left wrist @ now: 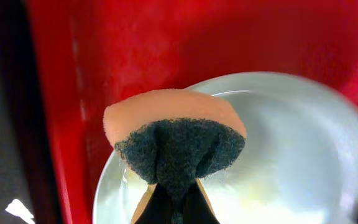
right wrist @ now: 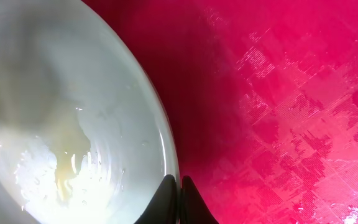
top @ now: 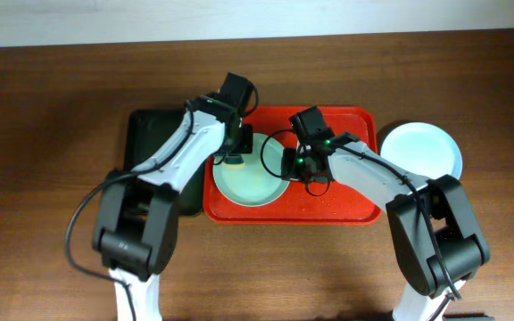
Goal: Clean dirty plates on tray and stack at the side
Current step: 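Scrub the pale green plate with the sponge in the left gripper, then carry the sponge with the left gripper back onto the black tray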
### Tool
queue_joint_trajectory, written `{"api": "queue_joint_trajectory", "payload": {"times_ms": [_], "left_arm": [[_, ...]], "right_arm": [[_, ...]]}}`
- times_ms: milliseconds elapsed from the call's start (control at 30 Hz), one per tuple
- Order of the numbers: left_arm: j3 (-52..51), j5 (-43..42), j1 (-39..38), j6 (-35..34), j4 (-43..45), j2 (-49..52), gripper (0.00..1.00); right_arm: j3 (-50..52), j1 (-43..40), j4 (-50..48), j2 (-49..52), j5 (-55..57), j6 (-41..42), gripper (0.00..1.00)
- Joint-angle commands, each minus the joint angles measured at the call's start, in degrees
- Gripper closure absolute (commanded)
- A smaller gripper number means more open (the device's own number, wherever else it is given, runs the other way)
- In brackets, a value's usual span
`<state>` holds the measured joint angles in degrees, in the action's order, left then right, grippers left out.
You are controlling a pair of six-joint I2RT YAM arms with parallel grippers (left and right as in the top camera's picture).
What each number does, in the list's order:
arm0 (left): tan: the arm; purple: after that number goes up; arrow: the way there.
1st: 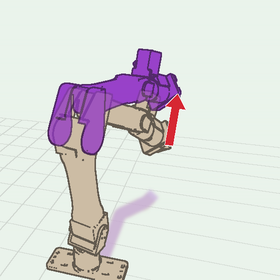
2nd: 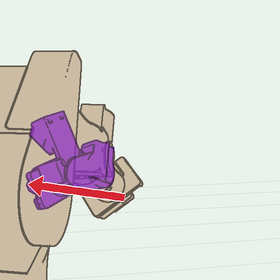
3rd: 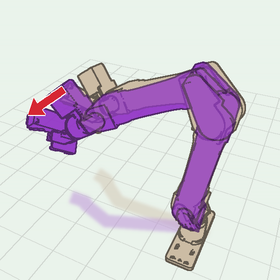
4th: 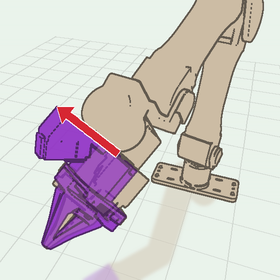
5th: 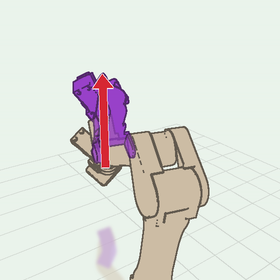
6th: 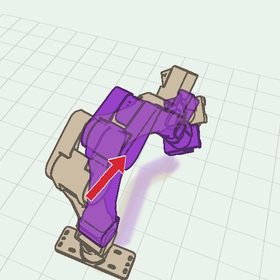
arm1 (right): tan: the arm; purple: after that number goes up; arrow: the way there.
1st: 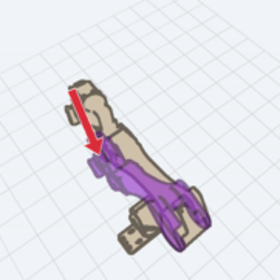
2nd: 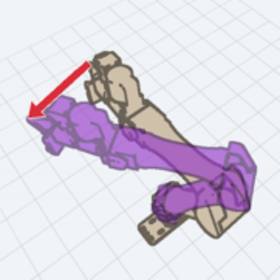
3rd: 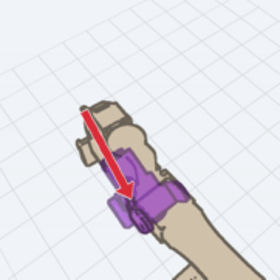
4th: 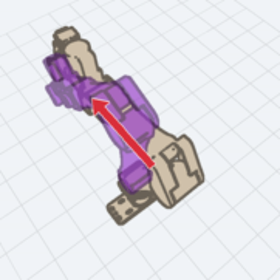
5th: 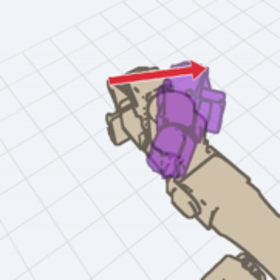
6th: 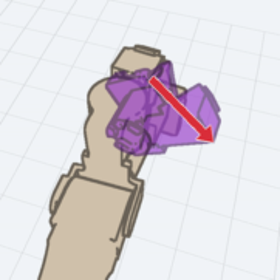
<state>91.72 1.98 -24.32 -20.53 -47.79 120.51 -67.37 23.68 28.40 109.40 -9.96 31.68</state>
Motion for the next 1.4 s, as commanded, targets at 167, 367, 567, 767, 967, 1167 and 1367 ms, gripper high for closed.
{"api": "queue_joint_trajectory", "payload": {"times_ms": [167,367,567,767,967,1167,1367], "left_arm": [[0.2,-3.3,0.1,1.1,0.5,9.0,1.00],[0.2,-29.8,0.1,4.4,3.2,9.7,1.00],[0.6,-40.2,0.1,5.5,4.4,9.6,1.00],[11.4,-33.0,1.1,9.5,-8.0,9.2,1.00],[26.9,-14.2,3.8,10.0,-23.1,9.2,1.00],[34.1,-2.1,4.3,10.3,-28.2,9.2,1.00],[33.9,9.6,4.7,12.0,-30.4,9.2,1.00]], "right_arm": [[0.6,0.4,0.3,-0.3,0.1,-1.0,0.96],[0.6,0.3,0.3,-0.3,0.1,-1.4,0.96],[0.6,0.3,0.3,-0.3,0.1,-1.4,0.96],[0.6,0.3,0.3,-0.3,0.2,-1.4,0.96],[0.6,0.3,0.3,-0.3,0.1,-1.4,0.96],[0.6,0.3,0.3,-0.3,0.2,-1.4,0.95],[0.6,0.3,0.3,-0.3,0.2,-1.4,0.60]]}}
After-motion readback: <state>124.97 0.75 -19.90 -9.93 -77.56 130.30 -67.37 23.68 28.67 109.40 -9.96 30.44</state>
